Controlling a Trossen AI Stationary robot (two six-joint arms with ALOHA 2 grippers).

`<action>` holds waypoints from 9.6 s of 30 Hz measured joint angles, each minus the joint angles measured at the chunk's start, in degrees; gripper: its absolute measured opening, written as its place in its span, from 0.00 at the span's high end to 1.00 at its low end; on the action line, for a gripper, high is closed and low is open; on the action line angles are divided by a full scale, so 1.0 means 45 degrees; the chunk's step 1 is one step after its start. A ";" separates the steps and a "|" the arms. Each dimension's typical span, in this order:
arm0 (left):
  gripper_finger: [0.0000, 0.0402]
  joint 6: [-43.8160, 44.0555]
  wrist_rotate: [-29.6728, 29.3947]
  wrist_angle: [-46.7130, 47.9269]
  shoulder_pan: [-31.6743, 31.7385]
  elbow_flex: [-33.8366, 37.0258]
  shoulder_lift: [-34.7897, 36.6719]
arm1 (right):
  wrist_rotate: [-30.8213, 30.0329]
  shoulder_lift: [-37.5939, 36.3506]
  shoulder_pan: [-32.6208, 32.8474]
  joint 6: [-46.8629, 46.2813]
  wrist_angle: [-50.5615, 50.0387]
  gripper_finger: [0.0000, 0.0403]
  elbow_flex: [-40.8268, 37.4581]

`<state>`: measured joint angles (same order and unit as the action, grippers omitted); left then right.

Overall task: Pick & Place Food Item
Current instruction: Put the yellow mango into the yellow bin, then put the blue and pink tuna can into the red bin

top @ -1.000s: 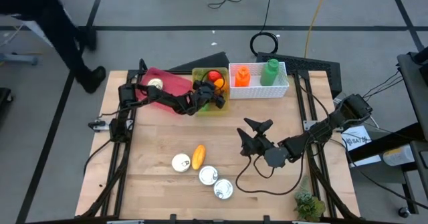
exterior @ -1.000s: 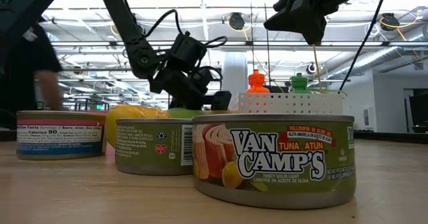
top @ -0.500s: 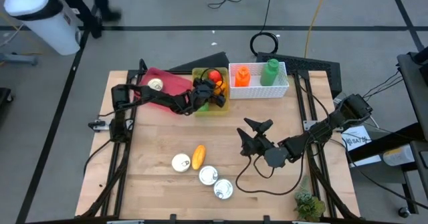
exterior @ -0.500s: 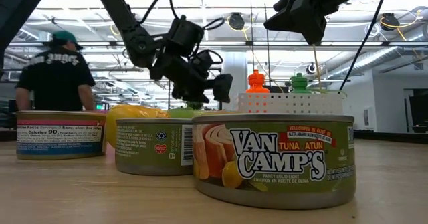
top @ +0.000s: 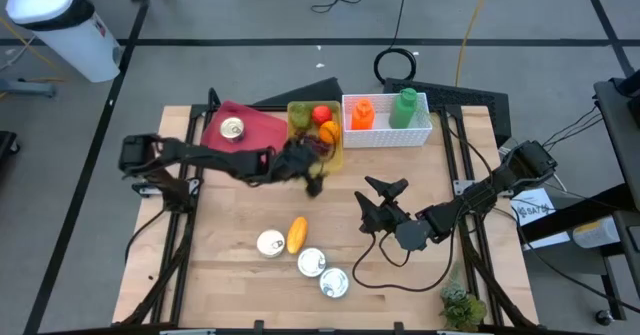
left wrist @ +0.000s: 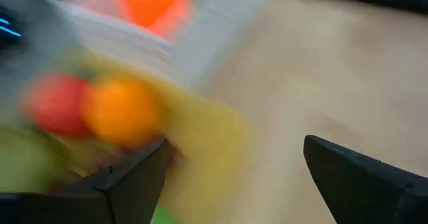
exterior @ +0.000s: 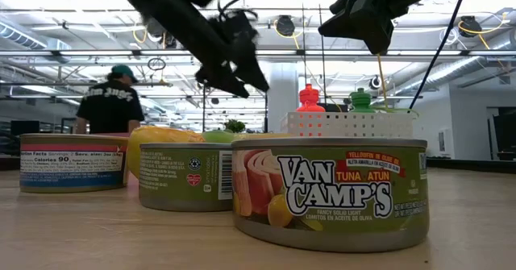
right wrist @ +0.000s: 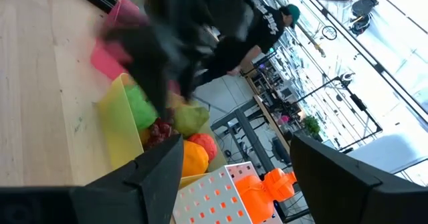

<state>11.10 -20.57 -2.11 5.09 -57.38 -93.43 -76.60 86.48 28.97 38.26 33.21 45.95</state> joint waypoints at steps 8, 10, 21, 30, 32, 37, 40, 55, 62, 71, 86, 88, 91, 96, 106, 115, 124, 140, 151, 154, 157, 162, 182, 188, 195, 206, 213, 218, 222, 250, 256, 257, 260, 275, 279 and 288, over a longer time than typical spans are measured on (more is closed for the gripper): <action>0.12 0.4663 0.3036 0.4391 -0.3170 0.0003 0.0637 | 0.0015 0.0005 0.0005 -0.0019 0.0000 0.37 0.0005; 0.12 0.5751 0.2954 0.4482 -0.3927 -0.0007 0.0393 | 0.0009 0.0005 0.0004 -0.0127 0.0000 0.37 0.0005; 0.12 0.9957 0.1207 0.5593 -0.5098 0.0003 -0.0479 | 0.0029 0.0005 0.0005 -0.0364 0.0004 0.37 0.0010; 0.13 1.0321 0.1309 0.5737 -0.4969 -0.0003 -0.1496 | 0.0029 0.0005 0.0005 -0.0364 0.0000 0.37 0.0010; 0.13 1.0320 0.1309 0.5727 -0.4888 -0.0012 -0.1671 | 0.0033 0.0005 0.0005 -0.0388 -0.0005 0.37 0.0006; 0.22 1.0015 0.1721 0.5770 -0.4514 -0.0012 -0.1616 | 0.0034 0.0005 0.0004 -0.0694 0.0000 0.37 0.0010; 0.34 0.9743 0.1848 0.5742 -0.4393 -0.0012 -0.1560 | 0.0034 0.0005 0.0005 -0.0689 0.0000 0.37 0.0009; 0.51 0.5623 0.0047 0.5108 -0.2375 -0.1201 -0.0636 | 0.0005 0.0005 0.0004 -0.0549 -0.0004 0.37 0.0005; 0.49 -0.1066 -0.1116 0.2910 -0.0673 -0.2583 -0.0574 | -0.0010 0.0005 0.0005 -0.0570 0.0000 0.37 0.0005; 0.48 -0.5771 0.1100 0.0337 0.1200 -0.2528 -0.0877 | 0.0015 0.0005 0.0005 -0.0563 0.0000 0.37 0.0005; 0.49 -0.7320 0.1959 -0.1197 0.2212 -0.2518 -0.3681 | 0.0039 0.0005 -0.0058 -0.0553 -0.0024 0.37 0.0005; 0.47 -0.6947 0.1953 -0.1199 0.2294 -0.2518 -0.3889 | 0.0039 0.0005 -0.0058 -0.0553 -0.0059 0.37 0.0004; 0.46 -0.6279 0.1950 -0.1119 0.2384 -0.2518 -0.4099 | 0.0035 0.0005 -0.0058 -0.0549 -0.0095 0.37 0.0001; 0.49 -0.5675 0.1916 -0.0851 0.2388 -0.2523 -0.4158 | 0.0039 0.0005 -0.0058 -0.0548 -0.0097 0.37 0.0000; 0.28 -0.3990 0.0477 -0.0994 0.2255 -0.2523 -0.4158 | 0.0039 0.0005 -0.0058 -0.0553 -0.0099 0.37 0.0000; 0.04 -0.3668 0.0740 -0.0835 0.1767 -0.2523 -0.3711 | 0.0044 0.0005 -0.0058 -0.0640 -0.0102 0.37 0.0000; 0.02 -0.3470 0.1358 0.1279 0.1017 -0.2524 -0.1775 | 0.0034 0.0005 0.0025 -0.0686 -0.0104 0.37 0.0000; 0.02 -0.1429 0.3738 -0.6713 -0.0750 0.5429 0.4739 | 0.2596 0.0000 0.2154 -0.3028 0.0173 0.38 0.0000; 0.02 -0.0092 0.3221 -0.7854 -0.0760 0.6648 0.6211 | 1.5940 0.1080 0.0619 -0.8041 -0.0595 0.92 0.0161; 0.02 -0.0108 0.3159 -0.7842 -0.0690 0.6648 0.6077 | 1.7012 0.1993 0.0269 -0.8423 -0.1196 0.97 0.0599; 0.02 -0.0108 0.2839 -0.7747 -0.0559 0.6657 0.6003 | 1.7588 0.2954 -0.0027 -0.8720 -0.1979 0.99 0.1370; 0.02 0.0203 0.2451 -0.7713 -0.0527 0.6657 0.5891 | 1.9947 0.3696 -0.0737 -0.9662 -0.2468 0.99 0.1993; 0.02 0.0266 0.2431 -0.7835 -0.0531 0.6657 0.5901 | 2.0435 0.4138 -0.1413 -1.0374 -0.3824 1.00 0.1987; 0.02 0.0237 0.2388 -0.7807 -0.0531 0.6657 0.5901 | 2.0852 0.4133 -0.1181 -1.1103 -0.2680 1.00 0.1987; 0.02 0.0283 0.2107 -0.7795 -0.0531 0.6657 0.5901 | 1.9769 0.4133 -0.1117 -1.0811 -0.3629 1.00 0.1987; 0.02 0.0282 0.2108 -0.7780 -0.0530 0.6657 0.5901 | 1.6928 0.3969 -0.1600 -1.0239 -0.5029 1.00 0.1987; 0.02 0.2835 0.3319 -0.6254 -0.0755 0.6643 0.5906 | 1.6304 0.2945 -0.1696 -1.0151 -0.6525 1.00 0.2011; 0.02 0.4531 0.3876 -0.4717 -0.1364 0.6638 0.5241 | 1.6359 0.1804 -0.1596 -1.0204 -0.7173 1.00 0.1931; 0.02 0.5240 0.3989 -0.4151 -0.2434 0.6633 0.4210 | 1.6341 0.1134 -0.1453 -1.0242 -0.7057 1.00 0.1642; 0.35 1.1271 0.1120 0.3446 -0.7889 0.6278 0.3893 | 1.6305 0.0617 -0.1423 -1.0685 -0.5367 1.00 0.0180; 0.43 1.0735 -0.2002 0.2671 -0.7032 0.6293 0.3207 | 1.6305 0.0617 -0.1447 -1.0685 -0.5376 1.00 0.0180; 0.44 1.0353 -0.2280 0.2258 -0.6774 0.6298 0.3035 | 1.6305 0.0617 -0.1447 -1.0682 -0.5376 1.00 0.0180; 0.47 0.8794 -0.2840 0.0418 -0.5980 0.6317 0.2461 | 1.6305 0.0617 -0.1447 -1.0680 -0.5372 1.00 0.0180; 0.96 0.2369 -0.1077 0.0898 -0.5153 0.4124 0.2648 | 1.6305 0.0617 -0.1447 -1.0680 -0.5426 1.00 0.0180; 0.97 0.2865 -0.1067 0.0906 -0.5334 0.4418 0.2079 | 1.6305 0.0617 -0.1447 -1.0680 -0.5415 1.00 0.0180; 0.97 0.3173 -0.1083 -0.0106 -0.5505 0.4374 0.0522 | 1.6305 0.0617 -0.1447 -1.0680 -0.5332 1.00 0.0180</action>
<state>25.38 -25.44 -2.59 -19.68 -37.69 -91.08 -3.22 89.25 22.46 -9.80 9.22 46.76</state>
